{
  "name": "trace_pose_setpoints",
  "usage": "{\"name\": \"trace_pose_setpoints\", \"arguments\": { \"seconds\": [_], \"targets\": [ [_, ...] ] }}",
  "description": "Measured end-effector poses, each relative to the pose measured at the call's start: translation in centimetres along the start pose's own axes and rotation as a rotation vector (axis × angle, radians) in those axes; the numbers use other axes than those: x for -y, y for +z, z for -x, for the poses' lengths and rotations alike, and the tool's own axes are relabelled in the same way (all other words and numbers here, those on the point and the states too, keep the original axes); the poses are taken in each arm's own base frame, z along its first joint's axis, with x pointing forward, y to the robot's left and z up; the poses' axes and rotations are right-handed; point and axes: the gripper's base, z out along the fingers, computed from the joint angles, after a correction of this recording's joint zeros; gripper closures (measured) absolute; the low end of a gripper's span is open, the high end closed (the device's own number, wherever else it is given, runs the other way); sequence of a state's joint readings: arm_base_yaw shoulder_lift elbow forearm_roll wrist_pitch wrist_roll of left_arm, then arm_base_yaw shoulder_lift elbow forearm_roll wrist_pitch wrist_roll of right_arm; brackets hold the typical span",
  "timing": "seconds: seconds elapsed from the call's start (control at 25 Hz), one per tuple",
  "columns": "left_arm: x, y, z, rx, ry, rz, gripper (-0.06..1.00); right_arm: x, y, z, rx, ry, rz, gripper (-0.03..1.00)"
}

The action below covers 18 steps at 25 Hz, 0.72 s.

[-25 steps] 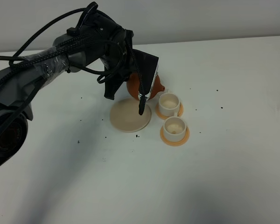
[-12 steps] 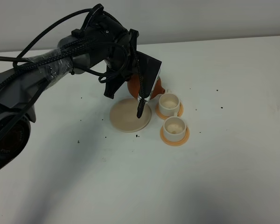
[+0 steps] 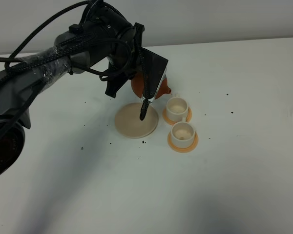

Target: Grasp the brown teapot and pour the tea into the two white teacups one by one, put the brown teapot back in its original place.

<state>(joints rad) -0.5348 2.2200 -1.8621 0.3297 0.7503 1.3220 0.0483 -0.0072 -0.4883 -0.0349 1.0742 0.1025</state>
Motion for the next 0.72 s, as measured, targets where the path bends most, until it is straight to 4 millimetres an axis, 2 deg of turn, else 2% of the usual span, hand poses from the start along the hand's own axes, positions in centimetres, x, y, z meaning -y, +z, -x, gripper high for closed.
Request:
{"name": "trace_pose_setpoints", "arguments": {
  "seconds": [0.16,0.72],
  "targets": [
    [-0.03,-0.14,0.69,0.008,0.03,0.006,0.82,0.0,0.0,0.0,0.0,0.0,0.0,0.72],
    [-0.23,-0.14,0.52,-0.013,0.104,0.027,0.82,0.0,0.0,0.0,0.0,0.0,0.0,0.72]
  ]
}}
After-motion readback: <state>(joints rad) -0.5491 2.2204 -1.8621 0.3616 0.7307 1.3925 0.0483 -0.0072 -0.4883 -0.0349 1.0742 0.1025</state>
